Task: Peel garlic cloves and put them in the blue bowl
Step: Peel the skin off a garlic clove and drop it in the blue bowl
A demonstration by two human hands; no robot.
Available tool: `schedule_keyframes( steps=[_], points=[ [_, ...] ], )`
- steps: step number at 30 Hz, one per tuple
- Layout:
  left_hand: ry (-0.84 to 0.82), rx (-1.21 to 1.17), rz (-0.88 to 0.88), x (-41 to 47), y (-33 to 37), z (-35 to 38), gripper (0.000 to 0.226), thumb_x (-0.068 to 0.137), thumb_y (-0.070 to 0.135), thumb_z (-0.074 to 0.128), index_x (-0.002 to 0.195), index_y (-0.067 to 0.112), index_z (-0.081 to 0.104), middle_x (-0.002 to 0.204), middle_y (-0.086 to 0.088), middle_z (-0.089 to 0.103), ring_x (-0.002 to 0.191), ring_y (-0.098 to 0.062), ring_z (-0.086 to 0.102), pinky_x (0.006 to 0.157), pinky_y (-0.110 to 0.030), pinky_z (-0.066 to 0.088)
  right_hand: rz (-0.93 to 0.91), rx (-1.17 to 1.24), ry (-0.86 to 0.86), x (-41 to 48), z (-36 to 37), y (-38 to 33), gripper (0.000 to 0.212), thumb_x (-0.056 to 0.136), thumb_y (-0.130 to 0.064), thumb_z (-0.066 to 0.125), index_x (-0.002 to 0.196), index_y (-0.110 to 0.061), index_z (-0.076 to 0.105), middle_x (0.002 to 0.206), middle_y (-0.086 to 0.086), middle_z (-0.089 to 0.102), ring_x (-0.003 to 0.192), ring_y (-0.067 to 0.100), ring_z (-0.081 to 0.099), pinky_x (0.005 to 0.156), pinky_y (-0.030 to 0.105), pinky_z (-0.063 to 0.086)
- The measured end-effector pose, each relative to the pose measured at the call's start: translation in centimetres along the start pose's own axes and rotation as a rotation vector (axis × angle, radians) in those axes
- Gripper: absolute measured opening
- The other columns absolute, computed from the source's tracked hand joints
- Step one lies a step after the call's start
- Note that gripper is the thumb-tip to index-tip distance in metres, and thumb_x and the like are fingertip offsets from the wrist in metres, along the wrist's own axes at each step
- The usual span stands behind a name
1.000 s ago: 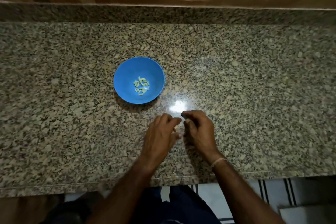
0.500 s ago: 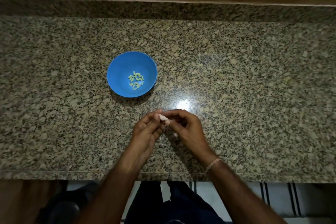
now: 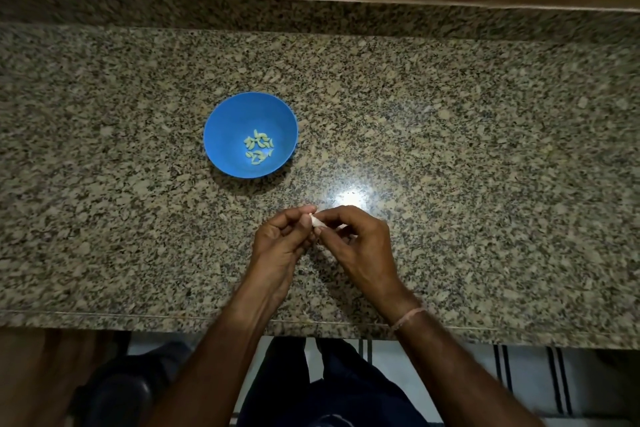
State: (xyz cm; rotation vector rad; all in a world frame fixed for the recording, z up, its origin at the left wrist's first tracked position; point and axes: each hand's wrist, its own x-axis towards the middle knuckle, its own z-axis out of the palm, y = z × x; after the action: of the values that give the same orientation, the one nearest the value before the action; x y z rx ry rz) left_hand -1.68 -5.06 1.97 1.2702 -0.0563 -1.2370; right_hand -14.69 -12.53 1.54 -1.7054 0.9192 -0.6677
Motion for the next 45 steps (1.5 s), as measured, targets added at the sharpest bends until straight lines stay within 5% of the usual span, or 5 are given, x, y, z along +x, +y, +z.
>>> schedule_keyframes(
  steps=[7,15,26,36,45],
  points=[
    [0.022,0.071,0.081,-0.4,-0.2,-0.4,0.021,0.082,0.015,0.073,0.103,0.014,0.077,0.104,-0.007,0.078,0.098,-0.015,0.072,0.078,-0.023,0.057,0.002,0.010,-0.032,-0.4,-0.4,-0.2,0.016,0.094,-0.017,0.077,0.109,-0.012,0.081,0.100,-0.006,0.080,0.092,0.004,0.075,0.083,0.028,0.061],
    [0.082,0.251,0.148,-0.8,-0.1,-0.9,0.017,0.092,-0.001,0.070,0.103,0.009,0.078,0.110,-0.002,0.079,0.107,-0.017,0.074,0.079,-0.022,0.057,-0.017,-0.114,-0.175,-0.1,-0.5,0.2,0.016,0.098,-0.027,0.072,0.110,-0.019,0.080,0.092,-0.006,0.080,0.081,0.010,0.076,0.073,0.041,0.061],
    [0.145,0.445,0.196,-0.8,-0.5,-0.2,0.021,0.091,-0.004,0.072,0.099,0.015,0.079,0.094,-0.003,0.081,0.081,-0.013,0.077,0.069,-0.020,0.058,-0.143,-0.377,-0.160,-1.0,0.4,0.7,0.021,0.103,-0.034,0.058,0.111,-0.018,0.070,0.081,-0.002,0.073,0.066,0.013,0.067,0.058,0.040,0.054],
    [0.189,0.533,0.159,-1.4,-1.3,-0.8,0.018,0.091,-0.001,0.074,0.102,0.011,0.080,0.094,-0.003,0.080,0.087,-0.017,0.078,0.079,-0.030,0.064,-0.127,-0.381,-0.209,-1.8,0.3,1.1,0.025,0.102,-0.032,0.053,0.114,-0.018,0.070,0.074,-0.003,0.069,0.060,0.002,0.050,0.057,0.023,0.037],
    [0.220,0.510,0.148,-0.9,-2.4,-0.2,0.016,0.091,-0.001,0.073,0.098,0.012,0.079,0.087,-0.004,0.080,0.082,-0.020,0.077,0.074,-0.030,0.063,-0.143,-0.481,-0.098,-2.6,1.3,2.0,0.023,0.104,-0.034,0.058,0.118,-0.018,0.069,0.081,0.000,0.073,0.060,0.017,0.065,0.053,0.028,0.047]
  ],
)
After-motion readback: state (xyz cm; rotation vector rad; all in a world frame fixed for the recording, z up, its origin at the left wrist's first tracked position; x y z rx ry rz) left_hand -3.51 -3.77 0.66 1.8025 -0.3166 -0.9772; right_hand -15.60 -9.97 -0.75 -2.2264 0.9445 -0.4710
